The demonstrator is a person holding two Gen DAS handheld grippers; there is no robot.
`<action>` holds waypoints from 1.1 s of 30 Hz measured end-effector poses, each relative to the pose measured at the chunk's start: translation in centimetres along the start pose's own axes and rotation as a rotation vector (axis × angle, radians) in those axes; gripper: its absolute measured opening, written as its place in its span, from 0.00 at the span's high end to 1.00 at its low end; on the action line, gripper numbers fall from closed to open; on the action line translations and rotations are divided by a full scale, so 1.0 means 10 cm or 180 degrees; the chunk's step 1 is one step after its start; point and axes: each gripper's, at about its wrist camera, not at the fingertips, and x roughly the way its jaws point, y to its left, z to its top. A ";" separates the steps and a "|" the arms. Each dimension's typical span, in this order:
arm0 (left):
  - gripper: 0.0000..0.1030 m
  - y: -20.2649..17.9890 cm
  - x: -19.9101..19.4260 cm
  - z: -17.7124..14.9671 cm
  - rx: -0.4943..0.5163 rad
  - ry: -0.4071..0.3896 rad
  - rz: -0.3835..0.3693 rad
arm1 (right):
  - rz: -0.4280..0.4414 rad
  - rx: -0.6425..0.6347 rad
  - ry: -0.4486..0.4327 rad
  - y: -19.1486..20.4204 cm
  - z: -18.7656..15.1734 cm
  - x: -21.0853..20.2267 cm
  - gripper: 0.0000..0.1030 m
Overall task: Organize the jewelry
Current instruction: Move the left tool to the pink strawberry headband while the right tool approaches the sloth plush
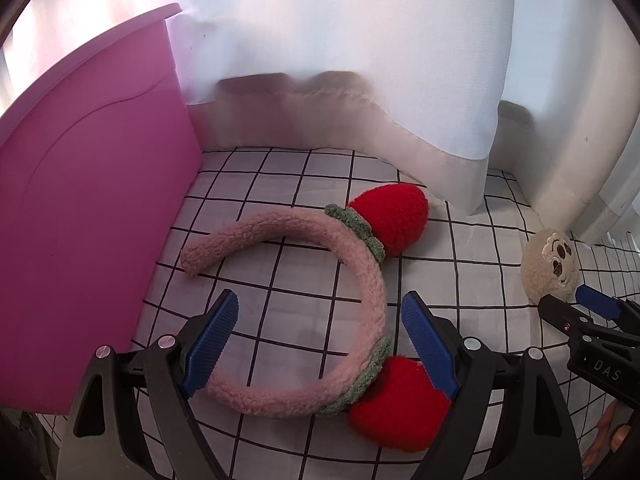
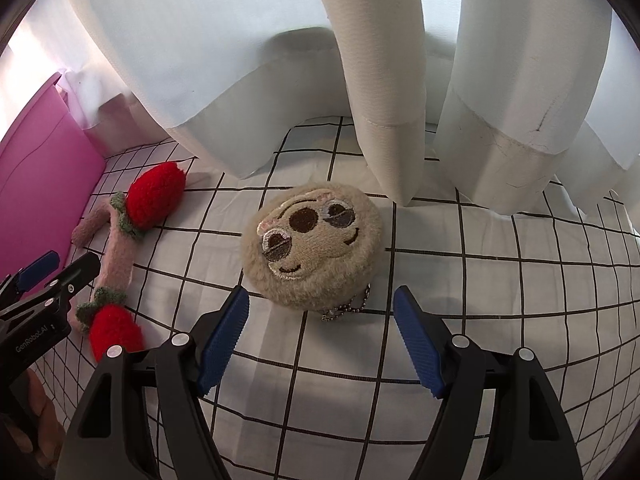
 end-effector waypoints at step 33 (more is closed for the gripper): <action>0.11 -0.25 0.56 0.03 0.0072 0.0237 0.0053 | -0.0415 -0.0199 -0.0061 0.26 0.31 0.50 0.13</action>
